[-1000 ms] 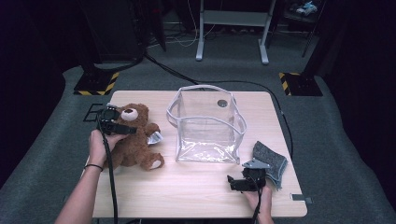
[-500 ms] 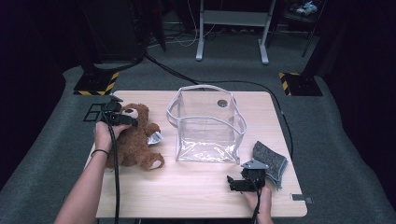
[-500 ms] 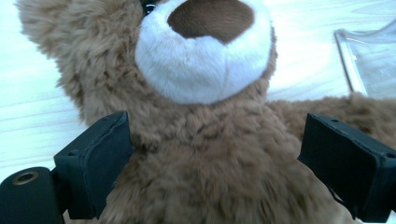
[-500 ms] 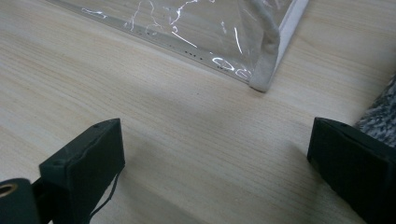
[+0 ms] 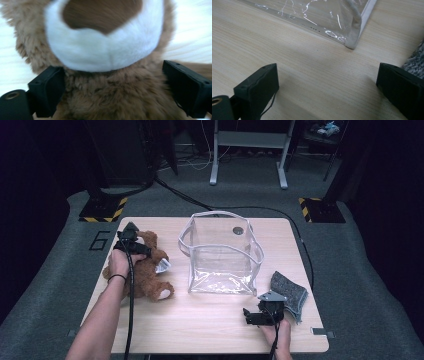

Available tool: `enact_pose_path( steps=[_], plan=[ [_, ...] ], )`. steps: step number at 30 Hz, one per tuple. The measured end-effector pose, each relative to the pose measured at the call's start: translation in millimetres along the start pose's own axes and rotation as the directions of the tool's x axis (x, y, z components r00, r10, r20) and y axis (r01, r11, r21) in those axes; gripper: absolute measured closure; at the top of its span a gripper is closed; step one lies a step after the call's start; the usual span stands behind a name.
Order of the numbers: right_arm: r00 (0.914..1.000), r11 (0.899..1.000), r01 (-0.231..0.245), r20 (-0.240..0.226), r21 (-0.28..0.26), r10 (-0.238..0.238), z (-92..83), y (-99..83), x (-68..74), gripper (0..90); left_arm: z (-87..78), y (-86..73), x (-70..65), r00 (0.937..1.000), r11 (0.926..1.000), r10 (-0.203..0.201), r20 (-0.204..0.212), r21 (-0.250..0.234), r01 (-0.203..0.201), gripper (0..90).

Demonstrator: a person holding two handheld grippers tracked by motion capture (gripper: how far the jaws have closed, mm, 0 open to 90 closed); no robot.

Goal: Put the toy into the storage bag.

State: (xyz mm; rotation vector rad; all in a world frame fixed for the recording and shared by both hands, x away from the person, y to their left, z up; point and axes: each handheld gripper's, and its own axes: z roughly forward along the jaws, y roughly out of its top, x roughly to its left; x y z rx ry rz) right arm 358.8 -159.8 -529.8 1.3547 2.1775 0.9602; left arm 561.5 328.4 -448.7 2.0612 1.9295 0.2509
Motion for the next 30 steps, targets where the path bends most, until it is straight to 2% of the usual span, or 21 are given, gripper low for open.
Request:
enact_pose_path(
  steps=[2, 3, 4, 12, 14, 22, 24, 25, 26, 30],
  plan=[
    [1.0000, 1.000, -0.002, 0.001, 0.002, 0.002, 0.0, 0.0, 0.4, 3.8, 3.3, -3.2, 6.3, 0.9991, 0.9995, -0.033, 0.027, 0.002, 0.033, 12.2],
    [1.0000, 1.000, 0.006, 0.001, -0.002, -0.006, 0.4, 0.1, 0.0, 3.8, 2.8, -3.8, 8.3, 0.9986, 0.9994, -0.031, 0.042, 0.015, 0.030, 14.9],
    [1.0000, 1.000, 0.004, 0.003, 0.002, -0.004, 0.3, 0.2, 0.4, 3.8, 4.3, -5.2, 9.4, 0.9981, 0.9994, -0.034, 0.051, 0.001, 0.034, 17.3],
    [0.9999, 1.000, -0.011, 0.001, 0.003, 0.011, -0.1, 0.0, 1.0, 4.2, 4.0, -11.1, 8.0, 0.9983, 0.9998, -0.006, 0.058, -0.019, 0.007, 46.1],
    [0.9999, 1.000, -0.014, 0.003, 0.001, 0.014, 0.0, 0.1, 1.0, 4.4, 2.0, -12.0, 8.7, 0.9982, 0.9995, 0.010, 0.059, -0.030, -0.008, 49.1],
    [1.0000, 1.000, -0.009, -0.001, -0.005, 0.009, 0.0, 0.2, -0.6, 4.5, -5.1, -19.8, 18.5, 0.9928, 0.9936, -0.006, 0.120, -0.111, 0.020, 52.5],
    [0.9999, 1.000, -0.013, -0.004, -0.006, 0.013, -0.1, 0.2, -0.6, 4.4, -7.4, -22.3, 19.3, 0.9920, 0.9913, 0.003, 0.126, -0.131, 0.013, 53.5],
    [1.0000, 1.000, 0.003, -0.001, -0.002, -0.003, -0.1, 0.1, -1.3, 4.4, -8.6, -23.2, 19.5, 0.9909, 0.9909, 0.010, 0.134, -0.134, 0.008, 53.9],
    [0.9998, 1.000, -0.016, 0.006, 0.001, 0.016, 0.1, 0.2, 0.9, 4.4, -9.7, -24.3, 19.5, 0.9901, 0.9894, 0.016, 0.139, -0.145, 0.005, 54.0],
    [0.9997, 1.000, -0.002, 0.026, 0.011, 0.002, 0.7, 0.5, 2.8, 3.5, -14.7, -27.7, 20.1, 0.9868, 0.9855, 0.032, 0.159, -0.170, -0.005, 54.5]
  ],
)
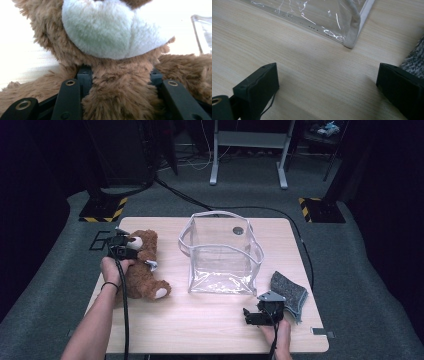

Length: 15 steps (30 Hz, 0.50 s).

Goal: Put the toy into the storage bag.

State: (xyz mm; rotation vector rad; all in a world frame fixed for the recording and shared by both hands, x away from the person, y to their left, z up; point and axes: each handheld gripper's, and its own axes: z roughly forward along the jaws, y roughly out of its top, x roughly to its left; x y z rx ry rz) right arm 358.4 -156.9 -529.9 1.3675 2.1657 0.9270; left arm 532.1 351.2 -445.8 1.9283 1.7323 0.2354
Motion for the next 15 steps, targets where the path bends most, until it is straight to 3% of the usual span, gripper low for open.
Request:
enact_pose_path(
  steps=[7, 15],
  plan=[
    [1.0000, 1.000, 0.005, -0.001, 0.005, -0.005, 0.3, -0.7, -0.6, 0.4, -13.4, -4.9, -3.5, 0.9992, 0.9979, 0.032, 0.024, -0.058, -0.031, 54.9],
    [1.0000, 1.000, 0.005, 0.001, 0.007, -0.005, 0.5, -0.6, -1.0, 0.3, -34.8, -7.0, -3.3, 0.9961, 0.9877, 0.084, 0.026, -0.135, -0.079, 55.4]
  ],
)
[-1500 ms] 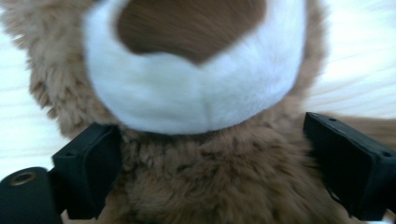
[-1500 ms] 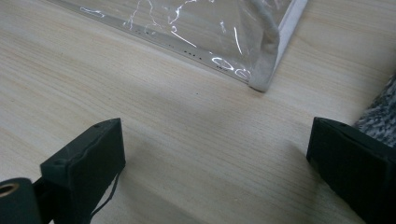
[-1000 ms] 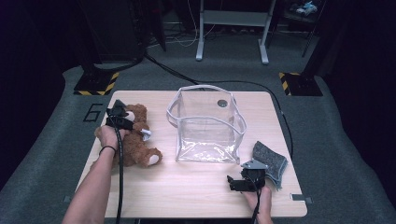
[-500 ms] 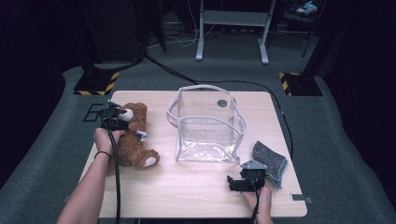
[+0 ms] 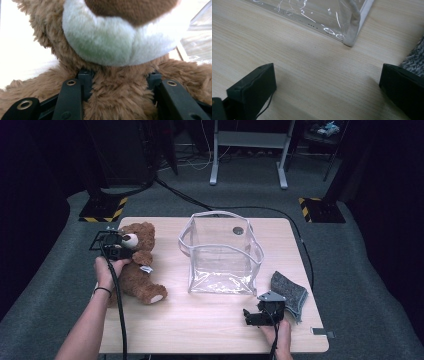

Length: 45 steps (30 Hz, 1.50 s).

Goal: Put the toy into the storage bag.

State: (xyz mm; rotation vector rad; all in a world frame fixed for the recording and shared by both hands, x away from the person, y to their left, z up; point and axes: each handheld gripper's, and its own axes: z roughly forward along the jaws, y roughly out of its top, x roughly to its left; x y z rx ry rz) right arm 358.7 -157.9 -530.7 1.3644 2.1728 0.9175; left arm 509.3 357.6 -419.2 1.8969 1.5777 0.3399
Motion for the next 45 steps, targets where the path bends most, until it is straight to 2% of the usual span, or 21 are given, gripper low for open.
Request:
enact_pose_path(
  steps=[4, 5, 6, 7, 8, 11, 15, 16, 20, 23, 25, 30, 31, 35, 38, 41, 45],
  plan=[
    [1.0000, 1.000, -0.005, -0.001, -0.002, 0.005, 0.2, 0.1, 0.2, 0.2, -7.7, -0.1, -2.5, 0.9999, 0.9994, 0.016, 0.004, -0.032, -0.016, 55.5],
    [1.0000, 1.000, 0.001, -0.002, 0.001, -0.001, 0.0, 0.1, -0.4, 0.2, -9.2, -0.4, -5.1, 1.0000, 0.9989, -0.001, 0.005, -0.047, 0.001, 55.5],
    [1.0000, 1.000, -0.003, 0.000, -0.001, 0.003, 0.3, 0.3, -0.4, 0.2, -11.7, -0.1, -4.5, 0.9995, 0.9989, 0.031, 0.007, -0.037, -0.030, 55.6],
    [1.0000, 1.000, -0.005, 0.003, -0.001, 0.005, 0.4, 0.3, -0.3, 0.2, -12.1, -0.4, -6.8, 0.9999, 0.9983, 0.014, 0.009, -0.057, -0.013, 55.6],
    [1.0000, 1.000, -0.005, 0.003, -0.002, 0.005, 0.4, 0.3, -0.3, 0.2, -13.7, 0.0, -6.4, 0.9993, 0.9979, 0.037, 0.007, -0.053, -0.037, 55.6],
    [1.0000, 1.000, -0.001, 0.001, -0.003, 0.001, 0.1, 0.3, -0.8, 0.4, -16.5, 0.4, -11.4, 0.9989, 0.9952, 0.047, 0.005, -0.087, -0.046, 55.7],
    [0.9999, 1.000, -0.012, 0.002, -0.005, 0.012, 0.3, 0.2, -0.6, 0.7, -22.7, 2.8, -19.0, 0.9968, 0.9916, 0.079, 0.012, -0.103, -0.077, 56.0],
    [1.0000, 1.000, -0.001, -0.006, -0.001, 0.001, -0.2, -0.1, -1.5, 0.7, -23.2, 3.3, -21.3, 0.9978, 0.9917, 0.064, 0.017, -0.113, -0.062, 56.0],
    [1.0000, 1.000, -0.008, -0.003, -0.006, 0.008, 0.1, 0.2, -1.0, 0.8, -30.0, 8.2, -28.1, 0.9970, 0.9864, 0.069, 0.036, -0.152, -0.063, 56.6],
    [0.9999, 1.000, -0.011, 0.002, -0.007, 0.011, 0.4, 0.2, -0.7, 0.8, -32.3, 9.7, -30.8, 0.9962, 0.9821, 0.072, 0.050, -0.178, -0.062, 58.2],
    [0.9999, 1.000, -0.013, 0.004, -0.006, 0.013, 0.3, 0.2, -0.5, 0.9, -34.8, 9.2, -32.4, 0.9954, 0.9760, 0.074, 0.061, -0.210, -0.060, 59.2],
    [1.0000, 1.000, -0.004, 0.002, -0.004, 0.004, -0.1, 0.1, -1.1, 0.9, -43.2, 10.7, -35.3, 0.9909, 0.9620, 0.117, 0.066, -0.255, -0.097, 59.4],
    [1.0000, 1.000, -0.001, 0.000, -0.002, 0.001, -0.3, 0.0, -1.4, 0.9, -44.2, 11.0, -35.9, 0.9913, 0.9604, 0.112, 0.070, -0.264, -0.090, 59.5],
    [1.0000, 1.000, 0.001, 0.001, -0.003, -0.001, -0.3, 0.0, -1.5, 0.9, -50.2, 15.7, -38.5, 0.9897, 0.9538, 0.123, 0.074, -0.284, -0.097, 59.6],
    [0.9999, 1.000, -0.014, 0.006, -0.007, 0.014, 0.3, 0.2, -0.4, 1.0, -56.1, 19.8, -42.8, 0.9878, 0.9482, 0.137, 0.073, -0.298, -0.110, 59.5],
    [0.9999, 1.000, -0.011, 0.008, -0.007, 0.011, 0.3, 0.2, -0.6, 0.9, -60.7, 23.9, -46.3, 0.9866, 0.9399, 0.147, 0.070, -0.321, -0.118, 59.5],
    [0.9999, 1.000, -0.011, 0.007, -0.007, 0.011, 0.3, 0.2, -0.5, 1.0, -66.1, 28.4, -48.2, 0.9855, 0.9372, 0.154, 0.071, -0.326, -0.123, 59.4]
  ],
)
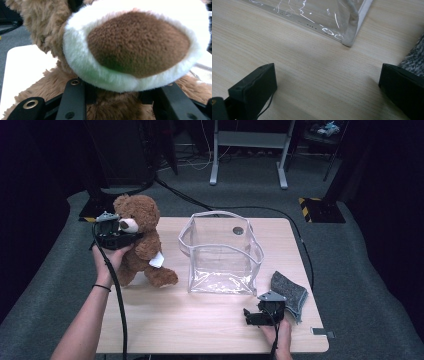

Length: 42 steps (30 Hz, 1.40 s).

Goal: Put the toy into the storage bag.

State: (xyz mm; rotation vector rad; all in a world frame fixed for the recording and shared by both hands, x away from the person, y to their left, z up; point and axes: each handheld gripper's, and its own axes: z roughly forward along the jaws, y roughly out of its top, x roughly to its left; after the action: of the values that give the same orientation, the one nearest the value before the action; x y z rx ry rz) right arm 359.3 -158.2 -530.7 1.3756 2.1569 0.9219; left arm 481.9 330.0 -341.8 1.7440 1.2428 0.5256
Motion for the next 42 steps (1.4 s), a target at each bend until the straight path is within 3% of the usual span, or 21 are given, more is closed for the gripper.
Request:
enact_pose_path(
  steps=[24, 42],
  plan=[
    [1.0000, 1.000, 0.004, -0.001, 0.002, -0.004, -0.1, -0.1, -0.2, 0.9, -24.2, 62.3, -16.9, 0.9977, 0.9935, 0.066, -0.015, -0.093, -0.067, 59.3],
    [1.0000, 1.000, 0.002, -0.001, 0.001, -0.002, -0.2, 0.0, -0.2, 1.0, -30.8, 102.9, -34.0, 0.9954, 0.9853, 0.095, -0.011, -0.141, -0.096, 59.3]
  ],
)
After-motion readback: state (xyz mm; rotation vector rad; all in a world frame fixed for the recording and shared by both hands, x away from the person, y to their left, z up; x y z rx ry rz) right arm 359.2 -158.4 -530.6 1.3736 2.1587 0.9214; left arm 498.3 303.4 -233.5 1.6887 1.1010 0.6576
